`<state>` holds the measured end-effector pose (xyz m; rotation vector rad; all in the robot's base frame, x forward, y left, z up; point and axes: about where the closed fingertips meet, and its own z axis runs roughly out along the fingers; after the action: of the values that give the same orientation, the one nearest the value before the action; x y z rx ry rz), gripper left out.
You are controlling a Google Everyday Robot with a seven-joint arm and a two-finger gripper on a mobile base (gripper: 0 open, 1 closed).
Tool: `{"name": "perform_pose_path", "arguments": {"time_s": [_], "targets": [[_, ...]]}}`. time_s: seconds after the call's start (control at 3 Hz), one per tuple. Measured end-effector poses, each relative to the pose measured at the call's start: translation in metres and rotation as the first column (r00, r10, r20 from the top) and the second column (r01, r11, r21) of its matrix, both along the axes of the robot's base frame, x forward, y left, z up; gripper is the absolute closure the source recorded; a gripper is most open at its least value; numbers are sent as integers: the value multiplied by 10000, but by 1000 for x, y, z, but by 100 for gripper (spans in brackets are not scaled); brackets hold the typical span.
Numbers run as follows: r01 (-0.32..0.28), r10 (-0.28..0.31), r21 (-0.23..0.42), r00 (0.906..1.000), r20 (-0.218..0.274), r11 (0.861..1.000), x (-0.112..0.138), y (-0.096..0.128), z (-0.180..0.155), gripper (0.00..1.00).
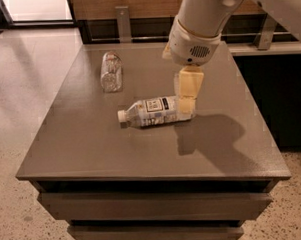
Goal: Pick blue plastic bottle
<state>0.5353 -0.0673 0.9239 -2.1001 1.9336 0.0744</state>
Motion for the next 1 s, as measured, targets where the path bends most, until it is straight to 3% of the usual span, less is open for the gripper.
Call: {"name": "perform_pose_path", "arguments": {"time_s": [0.33, 1.0], "targets": [[-947, 950, -560, 9955, 16, 9939, 6, 27, -12, 0], [-1667, 1651, -1350, 9860, -233, 9767, 18, 57, -46, 0]]}}
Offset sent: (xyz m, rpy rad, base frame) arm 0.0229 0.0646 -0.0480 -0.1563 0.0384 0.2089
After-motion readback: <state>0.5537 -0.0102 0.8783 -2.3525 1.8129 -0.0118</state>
